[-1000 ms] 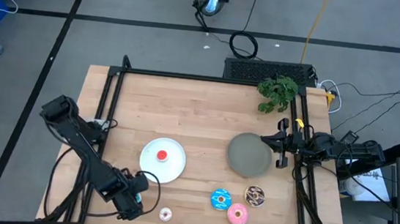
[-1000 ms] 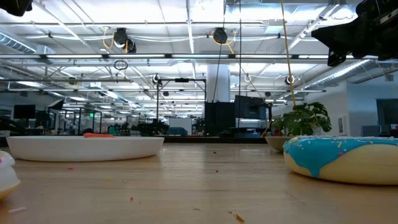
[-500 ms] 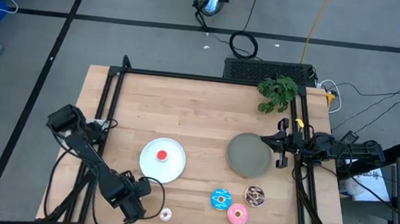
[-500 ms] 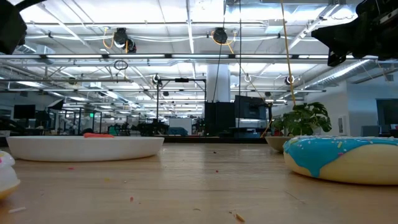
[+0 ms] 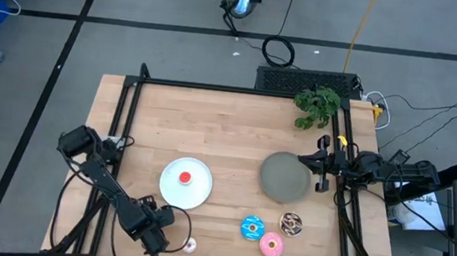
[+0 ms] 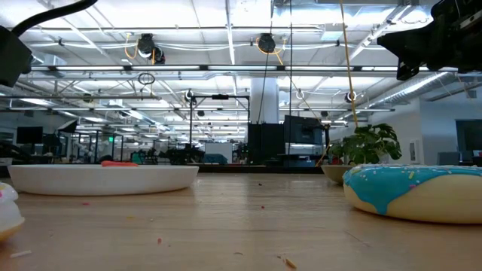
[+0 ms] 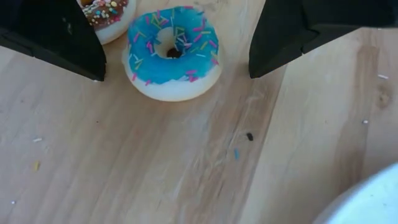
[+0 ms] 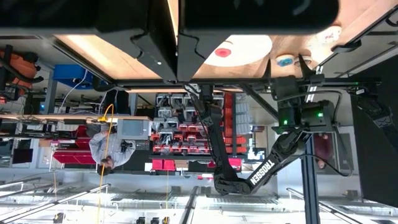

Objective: Pick & Place donuts
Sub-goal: Put the small blue donut on the white plate

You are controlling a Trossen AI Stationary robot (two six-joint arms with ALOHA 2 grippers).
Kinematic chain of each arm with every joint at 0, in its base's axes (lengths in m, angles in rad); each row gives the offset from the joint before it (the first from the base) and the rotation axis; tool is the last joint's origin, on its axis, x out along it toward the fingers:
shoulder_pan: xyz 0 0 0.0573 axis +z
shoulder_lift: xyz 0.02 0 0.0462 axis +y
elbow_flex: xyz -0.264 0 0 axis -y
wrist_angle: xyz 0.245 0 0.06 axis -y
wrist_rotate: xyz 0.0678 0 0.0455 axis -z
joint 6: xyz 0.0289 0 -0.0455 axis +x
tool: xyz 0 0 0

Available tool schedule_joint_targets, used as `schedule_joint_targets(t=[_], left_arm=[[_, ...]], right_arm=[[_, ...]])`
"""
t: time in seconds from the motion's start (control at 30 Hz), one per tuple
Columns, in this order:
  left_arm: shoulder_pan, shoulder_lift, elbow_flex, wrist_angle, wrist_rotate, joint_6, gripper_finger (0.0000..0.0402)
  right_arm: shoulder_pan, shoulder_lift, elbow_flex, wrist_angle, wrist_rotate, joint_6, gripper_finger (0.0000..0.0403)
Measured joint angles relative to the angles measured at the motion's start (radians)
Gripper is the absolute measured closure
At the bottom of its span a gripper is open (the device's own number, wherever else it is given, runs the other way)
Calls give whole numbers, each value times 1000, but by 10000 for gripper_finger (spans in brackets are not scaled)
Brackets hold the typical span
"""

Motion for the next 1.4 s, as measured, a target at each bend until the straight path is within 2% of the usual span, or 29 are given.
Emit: schedule_joint_targets(t=[0.13, 0.47, 0.83, 1.1, 1.4], left_arm=[[0, 1, 0, -1, 7, -5, 37], [6, 3, -1, -3, 41, -16, 144], [62, -34, -5, -10, 82, 48, 243], [136, -208, -4, -13, 93, 148, 287], [266, -477, -2, -131, 80, 168, 293]], right_arm=[[0, 0, 0, 2, 0, 0, 403], [0, 0, 0, 2, 0, 0, 403], [0, 0, 0, 3, 0, 0, 403], [0, 0, 0, 3, 0, 1, 403], [0, 0, 0, 3, 0, 1, 403]])
